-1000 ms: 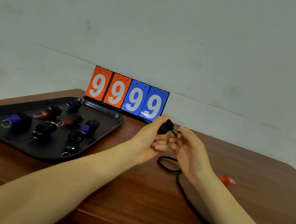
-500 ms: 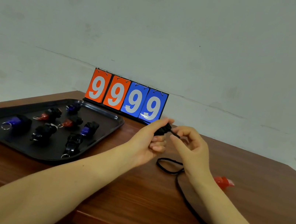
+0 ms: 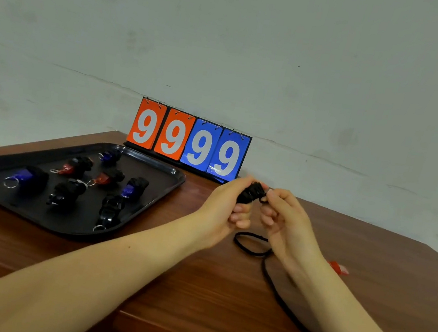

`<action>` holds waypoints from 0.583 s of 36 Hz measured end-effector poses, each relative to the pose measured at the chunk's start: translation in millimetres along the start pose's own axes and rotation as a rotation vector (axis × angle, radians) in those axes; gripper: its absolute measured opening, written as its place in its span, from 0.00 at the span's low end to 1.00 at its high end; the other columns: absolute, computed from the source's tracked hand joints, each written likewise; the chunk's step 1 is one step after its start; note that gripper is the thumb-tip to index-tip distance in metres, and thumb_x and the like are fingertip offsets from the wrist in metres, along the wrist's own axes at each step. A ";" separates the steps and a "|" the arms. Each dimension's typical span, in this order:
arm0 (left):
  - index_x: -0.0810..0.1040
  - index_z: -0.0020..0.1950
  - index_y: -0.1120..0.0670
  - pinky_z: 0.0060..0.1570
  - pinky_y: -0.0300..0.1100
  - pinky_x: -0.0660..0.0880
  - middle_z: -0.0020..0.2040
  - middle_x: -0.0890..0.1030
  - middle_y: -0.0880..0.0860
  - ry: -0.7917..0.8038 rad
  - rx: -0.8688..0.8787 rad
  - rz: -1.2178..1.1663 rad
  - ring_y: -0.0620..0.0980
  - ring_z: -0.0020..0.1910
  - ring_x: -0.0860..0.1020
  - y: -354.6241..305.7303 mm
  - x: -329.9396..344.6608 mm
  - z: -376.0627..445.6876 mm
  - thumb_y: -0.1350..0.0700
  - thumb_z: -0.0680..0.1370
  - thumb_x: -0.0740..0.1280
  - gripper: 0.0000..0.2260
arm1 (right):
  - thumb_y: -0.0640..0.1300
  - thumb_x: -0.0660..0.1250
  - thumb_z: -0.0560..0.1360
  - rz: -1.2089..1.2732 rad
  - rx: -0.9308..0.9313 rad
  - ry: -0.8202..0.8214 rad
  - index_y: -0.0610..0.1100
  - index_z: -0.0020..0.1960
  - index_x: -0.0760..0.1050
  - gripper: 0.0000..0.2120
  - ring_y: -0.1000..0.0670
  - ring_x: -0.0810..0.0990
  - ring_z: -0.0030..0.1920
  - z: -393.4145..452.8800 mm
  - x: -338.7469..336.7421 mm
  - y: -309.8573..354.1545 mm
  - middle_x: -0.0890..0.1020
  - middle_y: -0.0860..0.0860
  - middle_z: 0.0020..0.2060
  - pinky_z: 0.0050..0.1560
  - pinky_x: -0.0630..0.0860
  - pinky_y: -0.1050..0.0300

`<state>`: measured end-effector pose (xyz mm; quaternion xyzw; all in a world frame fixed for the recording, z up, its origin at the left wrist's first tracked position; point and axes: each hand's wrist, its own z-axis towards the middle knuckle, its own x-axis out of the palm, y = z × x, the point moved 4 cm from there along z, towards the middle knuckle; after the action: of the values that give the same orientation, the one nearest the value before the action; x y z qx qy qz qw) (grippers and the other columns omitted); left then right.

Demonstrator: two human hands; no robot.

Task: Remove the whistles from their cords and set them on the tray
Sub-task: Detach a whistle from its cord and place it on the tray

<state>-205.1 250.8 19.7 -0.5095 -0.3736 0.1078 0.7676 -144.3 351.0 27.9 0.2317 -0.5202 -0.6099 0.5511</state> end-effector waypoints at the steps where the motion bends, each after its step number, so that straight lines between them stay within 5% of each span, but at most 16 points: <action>1: 0.77 0.53 0.58 0.25 0.37 0.58 0.26 0.60 0.49 -0.001 0.028 0.051 0.44 0.24 0.58 -0.5 0.5 0.4 0.52 0.82 0.59 0.11 | 0.36 0.63 0.77 0.027 0.022 -0.008 0.41 0.41 0.72 0.06 0.57 0.69 0.28 0.6 -0.6 -0.5 0.73 0.49 0.33 0.28 0.68 0.67; 11: 0.74 0.49 0.53 0.30 0.39 0.68 0.41 0.74 0.54 0.026 0.130 0.390 0.46 0.31 0.68 -2.0 -0.3 3.2 0.62 0.80 0.61 0.04 | 0.35 0.59 0.79 0.000 0.115 -0.053 0.37 0.48 0.74 0.06 0.56 0.73 0.30 2.0 -7.9 -9.5 0.76 0.49 0.32 0.30 0.72 0.66; 21: 0.73 0.55 0.59 0.29 0.40 0.72 0.47 0.74 0.59 0.005 0.037 0.267 0.49 0.30 0.70 2.3 0.1 5.5 0.56 0.81 0.60 0.07 | 0.36 0.62 0.78 -0.003 0.135 -0.066 0.37 0.48 0.78 0.06 0.55 0.75 0.31 1.1 -9.7 -6.5 0.78 0.49 0.32 0.31 0.73 0.65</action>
<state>-208.3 255.8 18.8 -0.5408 -0.2985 0.2144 0.7566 -145.3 359.3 19.7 0.2489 -0.5775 -0.5817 0.5160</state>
